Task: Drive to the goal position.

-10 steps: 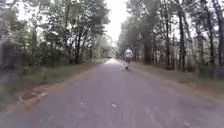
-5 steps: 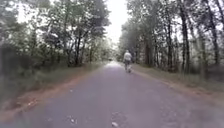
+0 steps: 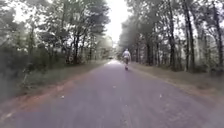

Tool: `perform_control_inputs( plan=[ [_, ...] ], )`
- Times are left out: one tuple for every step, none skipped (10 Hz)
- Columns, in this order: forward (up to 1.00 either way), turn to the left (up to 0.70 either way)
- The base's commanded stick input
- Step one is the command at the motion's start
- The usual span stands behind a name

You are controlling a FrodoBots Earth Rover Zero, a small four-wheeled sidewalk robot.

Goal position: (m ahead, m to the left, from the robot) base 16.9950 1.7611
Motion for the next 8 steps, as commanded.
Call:
perform_control_inputs(
  plan=[
    [0.70,0.00],
    [0.70,0.00],
    [0.70,0.00],
    [0.70,0.00],
    [0.70,0.00],
    [0.70,0.00],
    [0.70,0.00],
    [0.70,0.00]
  ],
)
